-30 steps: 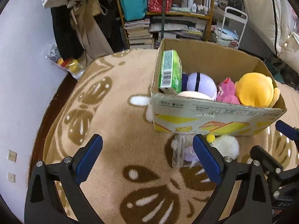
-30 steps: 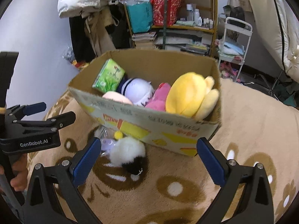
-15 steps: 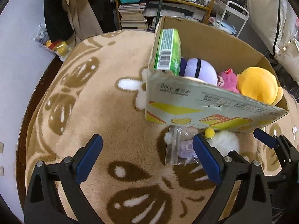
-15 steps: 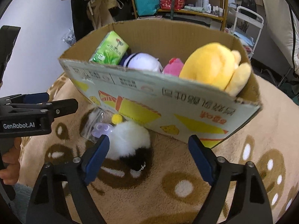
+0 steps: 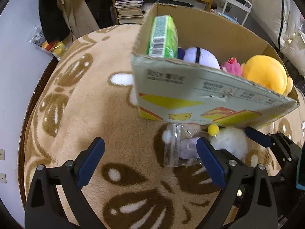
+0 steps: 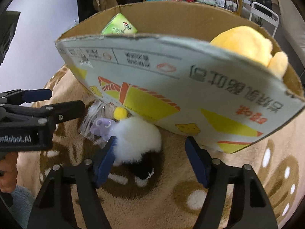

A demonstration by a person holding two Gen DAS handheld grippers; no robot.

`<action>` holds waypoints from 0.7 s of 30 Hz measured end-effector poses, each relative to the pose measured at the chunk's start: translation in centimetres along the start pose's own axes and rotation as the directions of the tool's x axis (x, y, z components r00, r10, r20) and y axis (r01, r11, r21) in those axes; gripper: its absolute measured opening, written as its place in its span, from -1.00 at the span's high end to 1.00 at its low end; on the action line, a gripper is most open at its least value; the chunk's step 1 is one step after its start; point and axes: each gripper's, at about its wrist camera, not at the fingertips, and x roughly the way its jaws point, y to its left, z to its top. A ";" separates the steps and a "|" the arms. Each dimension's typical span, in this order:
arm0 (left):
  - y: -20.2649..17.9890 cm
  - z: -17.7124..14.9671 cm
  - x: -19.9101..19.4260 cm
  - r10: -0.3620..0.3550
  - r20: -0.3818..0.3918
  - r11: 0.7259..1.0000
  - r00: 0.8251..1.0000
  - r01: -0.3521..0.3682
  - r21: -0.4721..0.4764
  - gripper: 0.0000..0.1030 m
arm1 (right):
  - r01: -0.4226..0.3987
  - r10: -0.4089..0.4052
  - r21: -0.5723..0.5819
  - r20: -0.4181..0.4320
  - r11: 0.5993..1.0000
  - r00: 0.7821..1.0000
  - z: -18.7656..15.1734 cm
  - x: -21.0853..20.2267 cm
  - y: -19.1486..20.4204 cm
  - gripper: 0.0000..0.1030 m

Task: Organize soft objects
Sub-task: 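Lower both tools beside the box toward the bagged toy and pompom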

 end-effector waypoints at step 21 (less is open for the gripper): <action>-2.7 -0.6 2.0 -0.118 -0.056 0.989 0.991 0.122 0.081 -0.86 | 0.024 -0.022 0.025 -0.075 0.999 0.997 0.1 0.0 0.4 0.32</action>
